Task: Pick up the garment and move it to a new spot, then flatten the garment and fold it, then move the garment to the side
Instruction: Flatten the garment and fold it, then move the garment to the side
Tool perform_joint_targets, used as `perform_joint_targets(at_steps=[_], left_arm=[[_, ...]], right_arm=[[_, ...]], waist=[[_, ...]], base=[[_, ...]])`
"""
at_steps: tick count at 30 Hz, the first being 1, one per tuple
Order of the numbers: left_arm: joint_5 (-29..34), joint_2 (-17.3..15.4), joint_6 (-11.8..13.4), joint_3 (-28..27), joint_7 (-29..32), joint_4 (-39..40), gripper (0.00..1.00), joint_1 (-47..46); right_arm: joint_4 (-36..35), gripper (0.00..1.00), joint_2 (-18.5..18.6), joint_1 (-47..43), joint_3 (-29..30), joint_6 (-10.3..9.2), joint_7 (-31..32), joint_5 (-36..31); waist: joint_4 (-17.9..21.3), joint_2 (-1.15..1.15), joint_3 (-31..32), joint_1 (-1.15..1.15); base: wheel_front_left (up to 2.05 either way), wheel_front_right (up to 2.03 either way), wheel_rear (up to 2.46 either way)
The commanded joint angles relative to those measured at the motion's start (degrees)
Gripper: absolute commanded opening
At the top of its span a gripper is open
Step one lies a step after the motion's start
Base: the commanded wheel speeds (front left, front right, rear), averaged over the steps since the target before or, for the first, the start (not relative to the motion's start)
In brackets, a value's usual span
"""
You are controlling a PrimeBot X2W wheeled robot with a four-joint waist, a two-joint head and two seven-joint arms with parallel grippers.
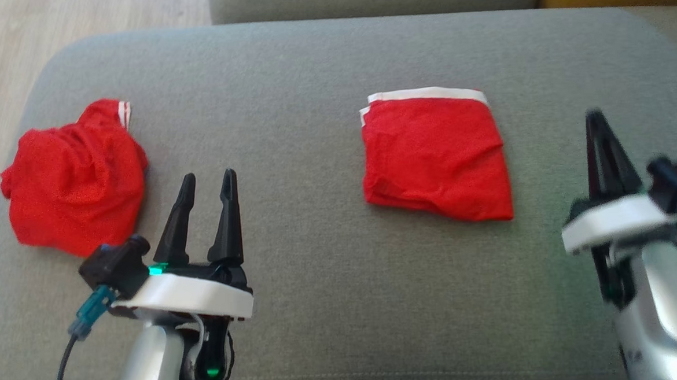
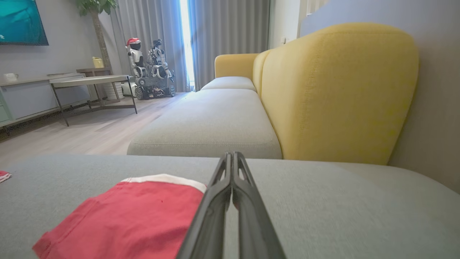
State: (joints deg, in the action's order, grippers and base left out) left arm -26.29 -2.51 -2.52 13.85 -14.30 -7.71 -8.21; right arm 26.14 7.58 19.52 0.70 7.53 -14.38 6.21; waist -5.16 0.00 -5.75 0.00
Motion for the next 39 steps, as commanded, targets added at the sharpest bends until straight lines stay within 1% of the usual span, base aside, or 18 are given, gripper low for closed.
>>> perform_joint_targets(at_steps=[1, 6, 10, 11, 12, 13, 19, 33, 39], left_arm=[[0.35, -0.37, 0.28, -2.43, -0.7, 2.05, 1.0, -1.14], [0.25, -0.37, 0.19, -2.86, -0.7, 1.64, 1.0, 0.61], [0.21, -0.37, 0.14, -2.68, -0.7, 1.26, 1.0, 1.8], [0.15, -0.37, 0.15, -2.58, -0.7, 1.15, 1.0, 2.02], [0.1, -0.37, 0.16, -2.51, -0.7, 0.99, 1.0, 2.26], [0.11, -0.37, 0.18, -2.48, -0.7, 0.81, 1.0, 2.47], [0.36, -0.37, 0.22, -2.23, -0.7, 0.04, 1.0, 2.97], [0.54, -0.37, 0.1, -2.29, -0.7, 0.4, 1.0, 2.51], [0.46, -0.37, 0.05, -2.15, -0.7, 0.96, 1.0, 1.6]], right_arm=[[-2.74, 0.0, -0.79, 0.22, -0.83, -0.04, -0.61, -0.53], [-6.93, 0.0, -2.16, -4.94, 0.14, -0.04, -0.58, -1.86], [-8.37, 0.0, -3.06, -8.18, 0.97, -0.04, -0.38, -3.09], [-8.71, 0.36, -3.24, -8.72, 1.11, -0.04, -0.39, -3.33], [-9.06, 0.93, -3.44, -9.17, 1.25, -0.04, -0.41, -3.44], [-9.35, 1.0, -3.64, -9.53, 1.36, -0.04, -0.42, -3.33], [-10.84, 1.0, -4.3, -10.34, 1.53, -0.04, -0.46, -3.64], [-11.55, 1.0, -4.66, -10.47, 1.66, -0.04, -0.24, -4.18], [-11.65, 1.0, -4.68, -9.3, 1.14, -0.04, 0.58, -3.54]], waist=[[0.79, 0.0, 0.81, 0.0], [1.98, 0.0, 1.42, 0.0], [2.4, 0.0, 1.47, 0.0], [2.4, 0.0, 1.46, 0.0], [2.41, 0.0, 1.48, 0.0], [2.44, 0.0, 1.51, 0.0], [2.27, 0.0, 1.25, 0.0], [1.24, 0.0, 0.45, 0.0], [0.82, 0.0, -1.31, 0.0]], base=[[0.0, 0.0, 0.0], [0.0, 0.0, 0.0], [0.0, 0.0, 0.0], [0.0, 0.0, 0.0], [0.0, 0.0, 0.0], [0.0, 0.0, 0.0], [0.0, 0.0, 0.0], [0.0, 0.0, 0.0], [0.0, 0.0, 0.0]])
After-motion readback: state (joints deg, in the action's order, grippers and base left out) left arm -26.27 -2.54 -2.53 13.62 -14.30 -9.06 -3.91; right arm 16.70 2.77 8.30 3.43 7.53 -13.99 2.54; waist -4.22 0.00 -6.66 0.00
